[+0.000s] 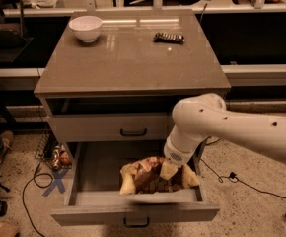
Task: Place brown chip bag into middle drawer
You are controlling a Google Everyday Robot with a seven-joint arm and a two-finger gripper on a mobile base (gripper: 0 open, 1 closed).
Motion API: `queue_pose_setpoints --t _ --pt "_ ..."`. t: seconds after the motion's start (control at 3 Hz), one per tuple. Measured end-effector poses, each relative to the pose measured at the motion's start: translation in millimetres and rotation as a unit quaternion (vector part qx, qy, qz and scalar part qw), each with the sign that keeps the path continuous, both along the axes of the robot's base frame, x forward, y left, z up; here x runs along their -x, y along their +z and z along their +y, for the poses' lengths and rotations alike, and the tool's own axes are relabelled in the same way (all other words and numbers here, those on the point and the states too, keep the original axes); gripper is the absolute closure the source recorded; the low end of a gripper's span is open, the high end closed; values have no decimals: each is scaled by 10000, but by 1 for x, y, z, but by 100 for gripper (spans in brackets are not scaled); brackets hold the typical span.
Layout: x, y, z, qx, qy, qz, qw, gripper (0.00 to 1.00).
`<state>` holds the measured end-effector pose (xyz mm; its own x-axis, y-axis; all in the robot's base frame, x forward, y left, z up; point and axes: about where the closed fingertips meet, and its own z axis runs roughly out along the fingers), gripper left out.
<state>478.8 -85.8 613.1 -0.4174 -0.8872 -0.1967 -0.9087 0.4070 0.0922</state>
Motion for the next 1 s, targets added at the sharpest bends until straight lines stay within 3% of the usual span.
queue_pose_setpoints --t 0.33,0.67,1.0 --pt "-9 -61 52 -440 -355 267 9980 74" --pt "-23 -80 77 -701 -585 286 9954 51" --pt "-33 -88 87 -910 -795 243 9924 28"
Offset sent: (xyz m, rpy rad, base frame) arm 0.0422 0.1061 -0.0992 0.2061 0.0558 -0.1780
